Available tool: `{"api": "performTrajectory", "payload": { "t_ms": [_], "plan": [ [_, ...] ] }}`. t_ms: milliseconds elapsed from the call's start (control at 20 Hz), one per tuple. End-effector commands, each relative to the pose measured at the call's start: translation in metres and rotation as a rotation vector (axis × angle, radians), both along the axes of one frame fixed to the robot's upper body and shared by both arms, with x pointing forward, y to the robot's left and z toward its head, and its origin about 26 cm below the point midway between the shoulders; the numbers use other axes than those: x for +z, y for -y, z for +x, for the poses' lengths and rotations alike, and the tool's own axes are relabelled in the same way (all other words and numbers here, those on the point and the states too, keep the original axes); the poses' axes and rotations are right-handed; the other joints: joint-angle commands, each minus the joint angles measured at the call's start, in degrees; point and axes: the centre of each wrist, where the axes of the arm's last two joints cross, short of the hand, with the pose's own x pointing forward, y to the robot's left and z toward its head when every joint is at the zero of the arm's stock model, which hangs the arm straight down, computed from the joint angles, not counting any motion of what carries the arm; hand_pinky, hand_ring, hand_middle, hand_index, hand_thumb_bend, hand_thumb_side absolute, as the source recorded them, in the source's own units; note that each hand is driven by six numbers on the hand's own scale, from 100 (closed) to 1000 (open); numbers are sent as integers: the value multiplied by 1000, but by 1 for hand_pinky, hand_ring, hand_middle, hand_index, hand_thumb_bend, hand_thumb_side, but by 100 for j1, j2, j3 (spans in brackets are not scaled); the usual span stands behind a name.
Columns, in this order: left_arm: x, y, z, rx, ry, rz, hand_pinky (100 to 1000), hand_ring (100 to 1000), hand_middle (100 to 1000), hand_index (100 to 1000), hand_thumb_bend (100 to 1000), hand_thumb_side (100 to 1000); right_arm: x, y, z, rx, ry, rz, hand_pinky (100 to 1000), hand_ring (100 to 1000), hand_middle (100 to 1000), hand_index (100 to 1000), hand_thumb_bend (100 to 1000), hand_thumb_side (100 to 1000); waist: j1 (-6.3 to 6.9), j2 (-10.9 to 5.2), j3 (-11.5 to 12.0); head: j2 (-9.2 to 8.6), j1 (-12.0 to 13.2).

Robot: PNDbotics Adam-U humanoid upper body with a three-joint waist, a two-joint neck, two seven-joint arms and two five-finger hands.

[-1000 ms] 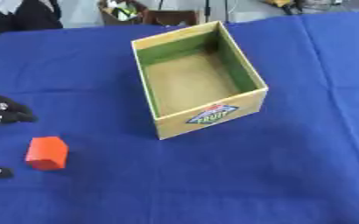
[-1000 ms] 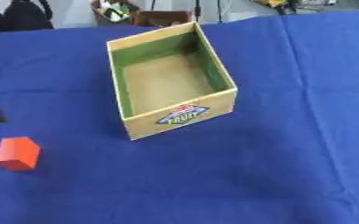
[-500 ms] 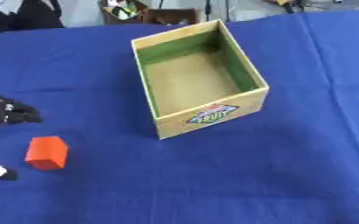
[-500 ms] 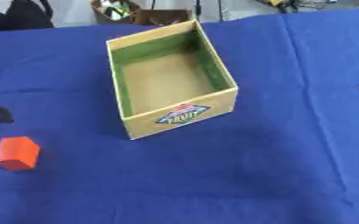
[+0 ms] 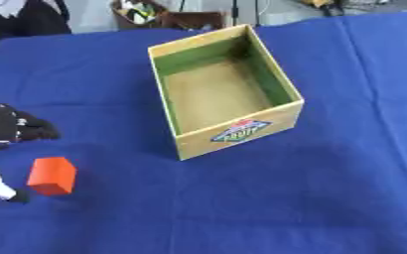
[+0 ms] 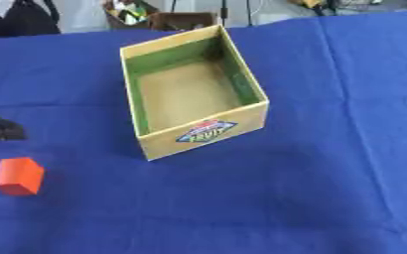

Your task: Pick up objects on the table and place them in the box.

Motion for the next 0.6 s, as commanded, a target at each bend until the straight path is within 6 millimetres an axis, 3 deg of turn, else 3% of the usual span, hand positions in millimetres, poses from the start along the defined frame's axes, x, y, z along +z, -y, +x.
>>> {"api": "performTrajectory", "payload": {
  "t_ms": [50, 600],
  "plan": [
    [8, -3, 2, -9, 4, 15, 610, 805, 884, 989, 653, 891, 8, -2, -1, 12, 29, -13, 759, 622, 510, 715, 100, 748, 6, -79, -10, -65, 28],
    [-4, 0, 11, -64, -43, -49, 536, 763, 819, 933, 552, 850, 9, -3, -1, 14, 26, -11, 762, 624, 510, 716, 100, 747, 21, -67, -26, -67, 33]
  ]
}}
